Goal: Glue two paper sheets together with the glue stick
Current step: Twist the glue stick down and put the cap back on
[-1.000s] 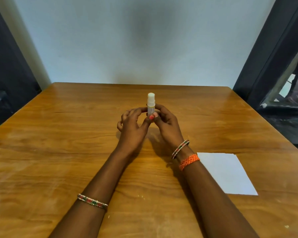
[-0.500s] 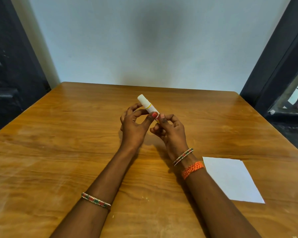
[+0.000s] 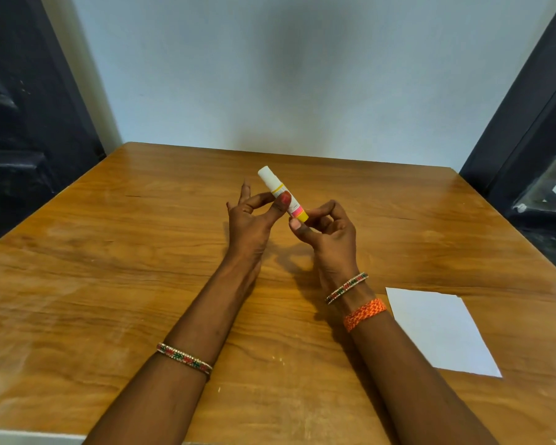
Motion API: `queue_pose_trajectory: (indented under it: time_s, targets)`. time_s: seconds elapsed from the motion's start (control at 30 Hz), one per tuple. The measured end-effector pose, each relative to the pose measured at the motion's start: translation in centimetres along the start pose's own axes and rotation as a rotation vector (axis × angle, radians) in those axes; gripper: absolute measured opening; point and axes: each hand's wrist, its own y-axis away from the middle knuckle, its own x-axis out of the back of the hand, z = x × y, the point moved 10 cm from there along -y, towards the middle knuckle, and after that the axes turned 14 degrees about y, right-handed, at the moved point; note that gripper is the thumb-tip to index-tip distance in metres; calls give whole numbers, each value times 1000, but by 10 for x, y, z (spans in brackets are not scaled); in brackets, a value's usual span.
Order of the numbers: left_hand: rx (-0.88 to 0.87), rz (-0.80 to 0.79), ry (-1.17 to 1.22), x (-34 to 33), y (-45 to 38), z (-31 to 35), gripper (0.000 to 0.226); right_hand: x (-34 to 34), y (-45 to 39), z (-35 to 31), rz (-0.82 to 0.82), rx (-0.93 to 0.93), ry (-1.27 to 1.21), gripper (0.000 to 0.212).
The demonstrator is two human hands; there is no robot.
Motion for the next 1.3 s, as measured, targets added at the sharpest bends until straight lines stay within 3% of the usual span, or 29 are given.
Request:
queue_pose_trajectory:
  time_s: [0.17, 0.23, 0.3, 0.43, 0.6, 0.77, 0.83, 0.9, 1.07, 1.17, 1.23, 1.3]
  targets:
    - [-19, -33, 54, 0, -5, -3, 52, -11, 4, 5, -116, -136, -101, 17]
    - [-15, -50, 71, -2, -4, -2, 47, -19, 7, 10, -182, -204, -136, 3]
    - [-4, -51, 72, -3, -2, -3, 30, -20, 8, 10, -194, -217, -175, 7]
    - [-3, -20, 38, -1, -3, -2, 13, -7, 4, -5, -74, -59, -99, 15]
    - [9, -56, 116, -5, 1, -4, 30, 8, 7, -23, 112, 115, 250, 24]
    - [-4, -82, 144, -3, -2, -3, 45, -17, 9, 3, -100, -152, -91, 13]
    - [3, -101, 164, -3, -3, -5, 52, -19, 10, 6, -108, -179, -181, 9]
    - [-2, -110, 162, -3, -5, -4, 52, -18, 10, 1, -82, -143, -185, 7]
    - [-7, -86, 106, -4, -4, -5, 41, 0, 7, -7, 45, -33, 9, 26]
    - [-10, -106, 129, -5, -4, -5, 37, -9, 8, 0, -25, -132, -122, 18]
    - [-4, -118, 140, -5, -5, -7, 46, -18, 12, 4, -103, -219, -193, 4]
    - [8, -128, 133, -5, -4, -8, 54, -20, 14, 8, -118, -250, -196, 10]
